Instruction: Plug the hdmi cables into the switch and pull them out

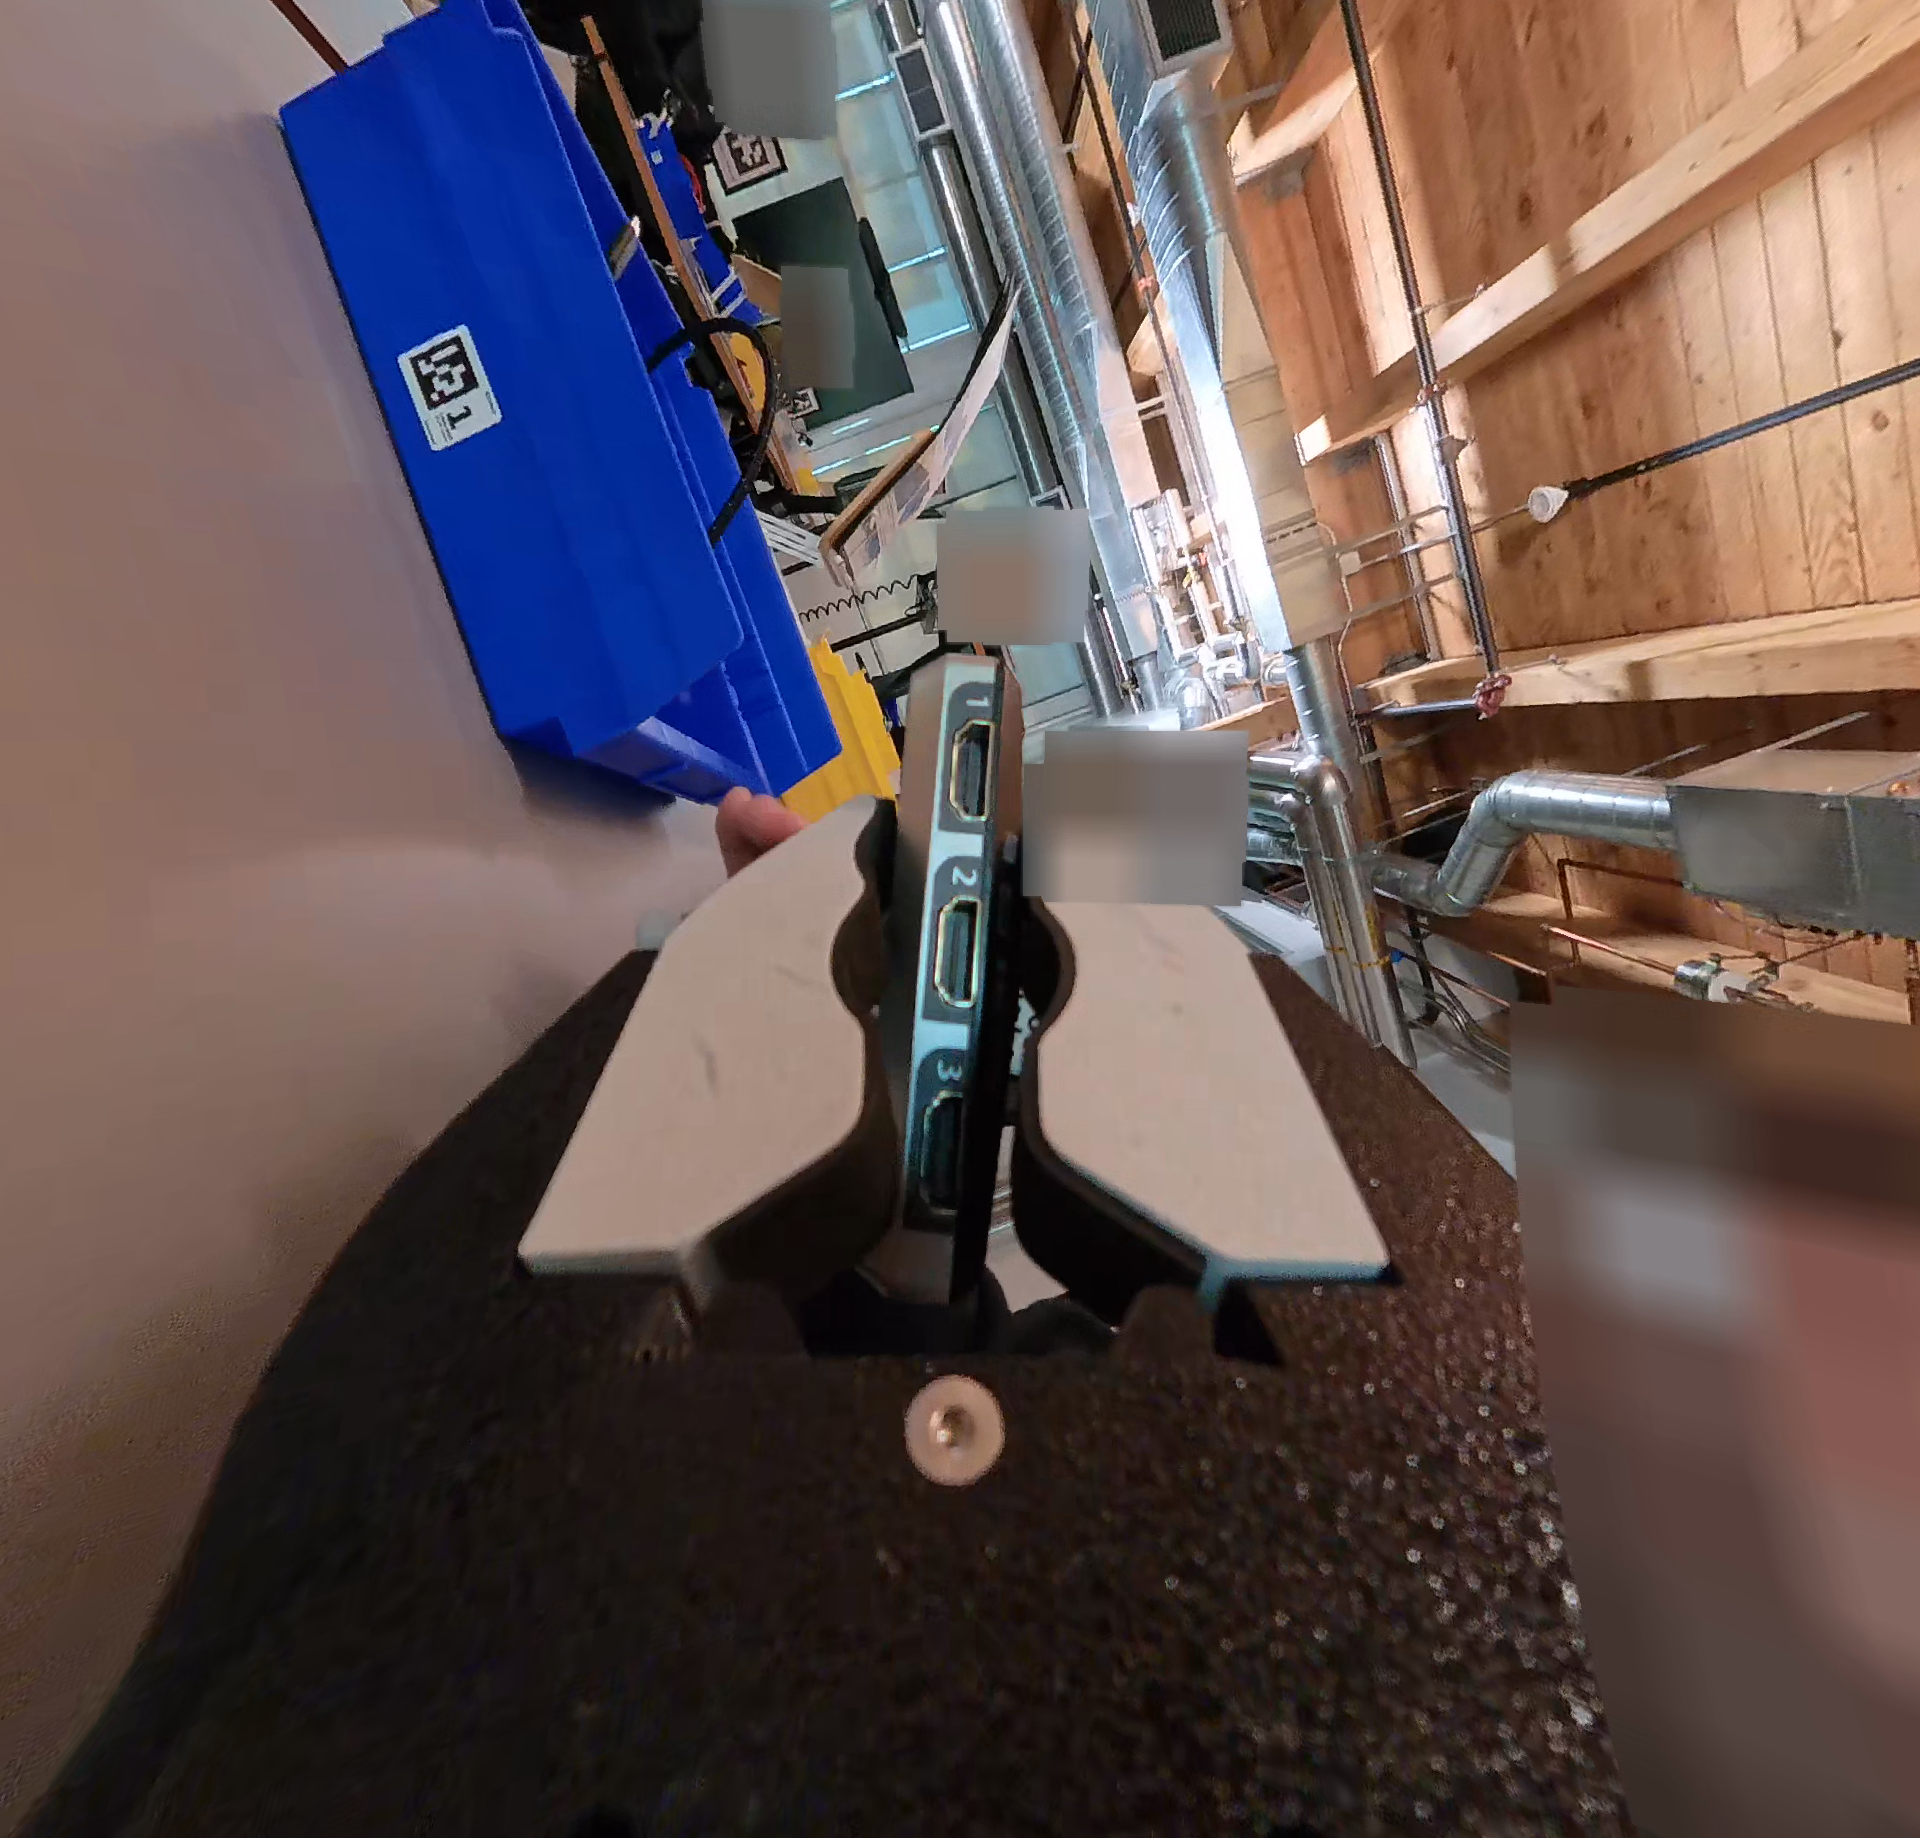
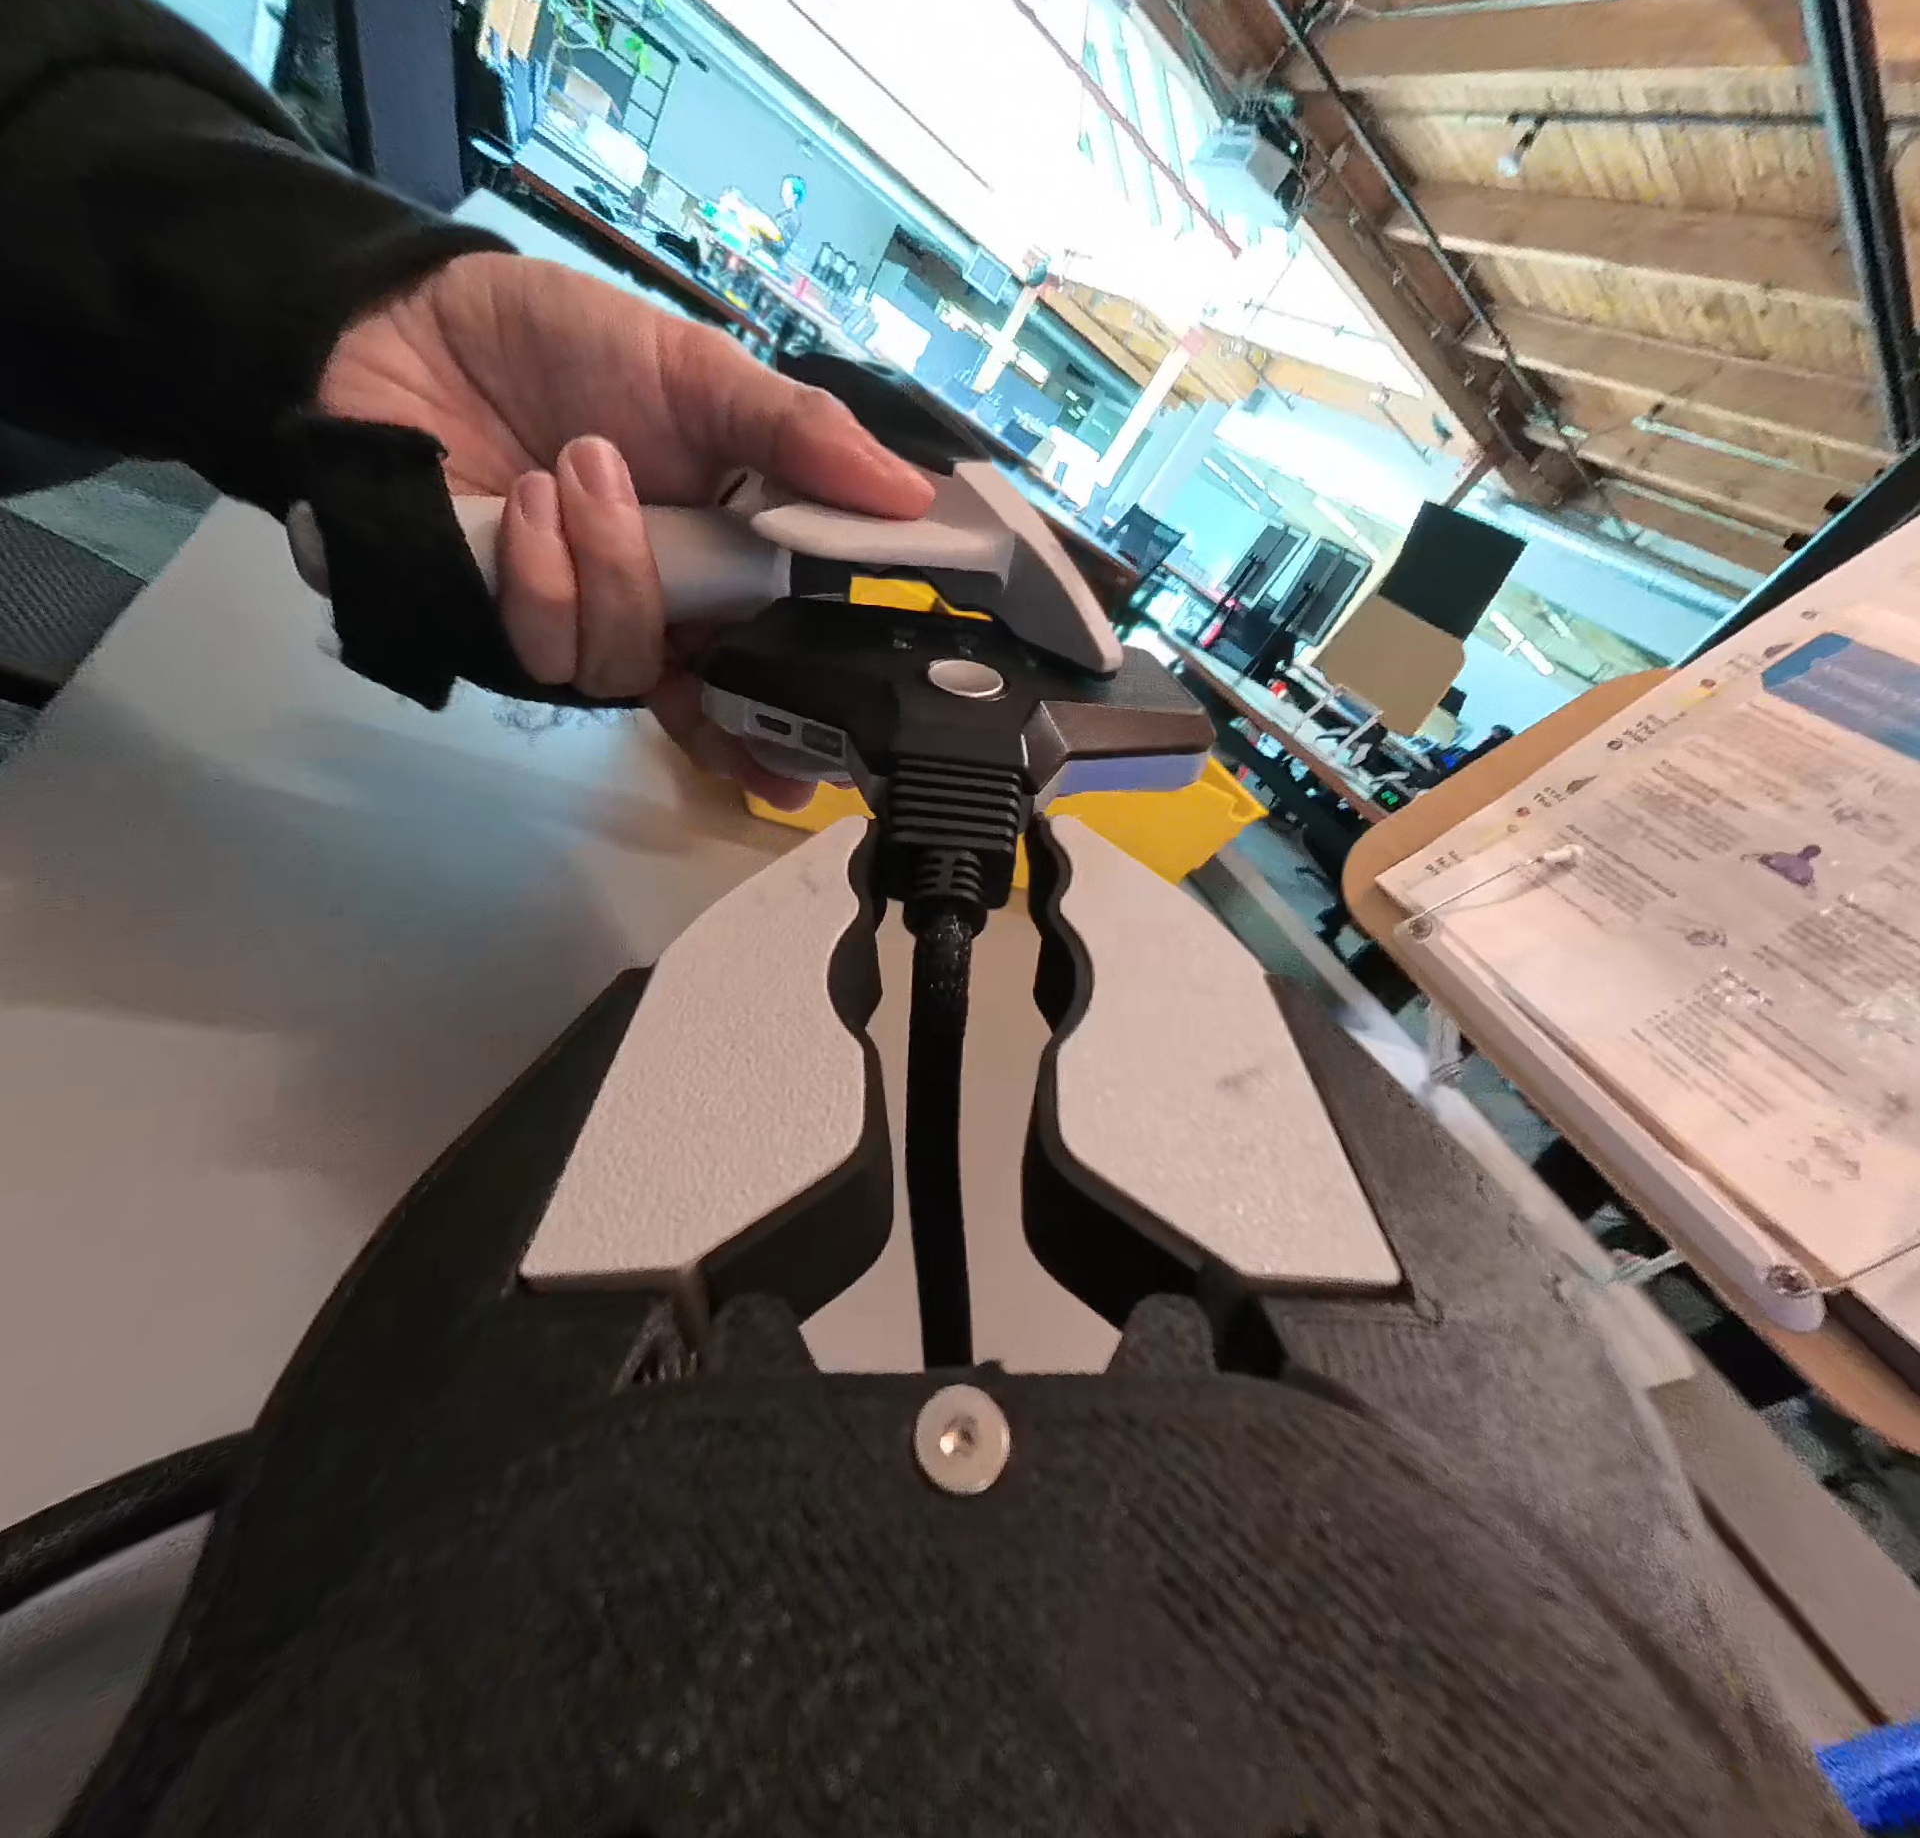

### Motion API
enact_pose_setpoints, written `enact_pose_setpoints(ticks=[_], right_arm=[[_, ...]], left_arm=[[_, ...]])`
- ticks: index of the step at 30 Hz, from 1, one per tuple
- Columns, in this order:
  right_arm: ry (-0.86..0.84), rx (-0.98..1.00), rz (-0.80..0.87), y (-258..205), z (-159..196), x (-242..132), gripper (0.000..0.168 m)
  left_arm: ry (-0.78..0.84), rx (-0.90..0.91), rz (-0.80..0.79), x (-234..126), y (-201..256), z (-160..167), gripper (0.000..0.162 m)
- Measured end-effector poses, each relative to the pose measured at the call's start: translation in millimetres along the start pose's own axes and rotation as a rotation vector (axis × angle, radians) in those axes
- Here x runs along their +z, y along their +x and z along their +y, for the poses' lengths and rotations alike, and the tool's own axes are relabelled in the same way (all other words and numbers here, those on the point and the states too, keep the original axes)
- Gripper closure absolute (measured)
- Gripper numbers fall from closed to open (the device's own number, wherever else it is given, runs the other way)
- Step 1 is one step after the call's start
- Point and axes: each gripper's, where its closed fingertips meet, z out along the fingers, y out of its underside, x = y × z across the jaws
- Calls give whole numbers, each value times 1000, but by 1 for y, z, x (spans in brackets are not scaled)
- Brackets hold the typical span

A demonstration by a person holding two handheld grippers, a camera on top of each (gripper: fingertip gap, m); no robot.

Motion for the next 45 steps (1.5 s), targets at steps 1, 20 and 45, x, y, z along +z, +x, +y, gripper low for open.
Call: enact_pose_setpoints(ticks=[1, 20, 45], right_arm=[[-4, 30, -19, 0, 2, -1, 143], [137, 533, -358, -9, -7, -26, 146], [287, 533, -169, 11, -8, -28, 138]], left_arm=[[-16, 23, -3, 0, -2, 1, 141], [-702, 2723, -636, -13, 16, 17, 100], [-231, 2636, -785, 3, 3, 8, 135]])
